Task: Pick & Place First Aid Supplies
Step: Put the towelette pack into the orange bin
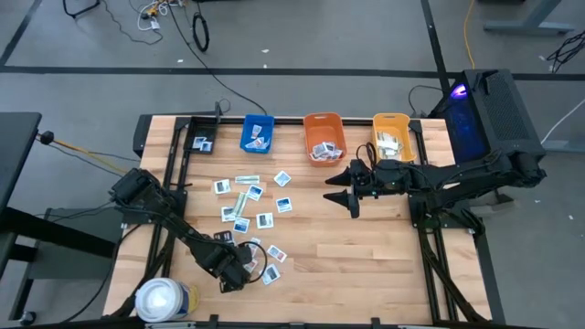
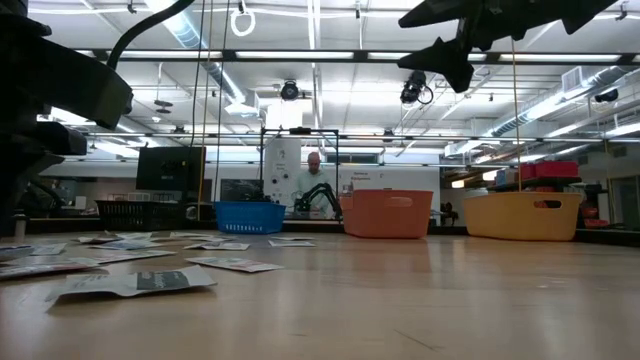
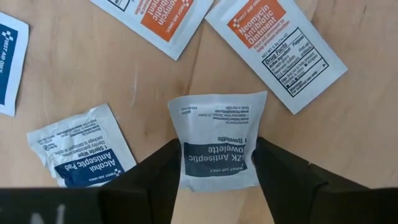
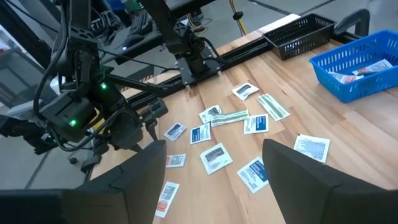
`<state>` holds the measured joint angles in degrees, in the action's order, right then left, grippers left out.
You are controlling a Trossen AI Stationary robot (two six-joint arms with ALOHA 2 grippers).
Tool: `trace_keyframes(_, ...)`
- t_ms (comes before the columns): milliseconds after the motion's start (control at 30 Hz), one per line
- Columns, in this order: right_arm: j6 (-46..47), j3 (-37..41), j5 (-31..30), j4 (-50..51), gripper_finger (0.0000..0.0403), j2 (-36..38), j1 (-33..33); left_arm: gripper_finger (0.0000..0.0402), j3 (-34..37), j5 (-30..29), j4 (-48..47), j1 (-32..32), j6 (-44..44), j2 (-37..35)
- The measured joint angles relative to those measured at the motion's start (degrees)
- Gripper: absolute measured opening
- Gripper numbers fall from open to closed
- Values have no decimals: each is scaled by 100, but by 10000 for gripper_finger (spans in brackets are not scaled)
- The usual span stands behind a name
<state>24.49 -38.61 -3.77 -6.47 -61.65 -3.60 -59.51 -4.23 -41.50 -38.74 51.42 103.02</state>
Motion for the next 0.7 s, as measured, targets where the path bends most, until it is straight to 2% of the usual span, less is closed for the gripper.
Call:
trace_keyframes(233, 12, 0, 24, -27, 267, 0, 0, 199, 0, -2, -2, 0, 0, 0)
trace_keyframes(700, 50, 0, 24, -34, 267, 0, 0, 142, 4, -12, -9, 2, -23, -50)
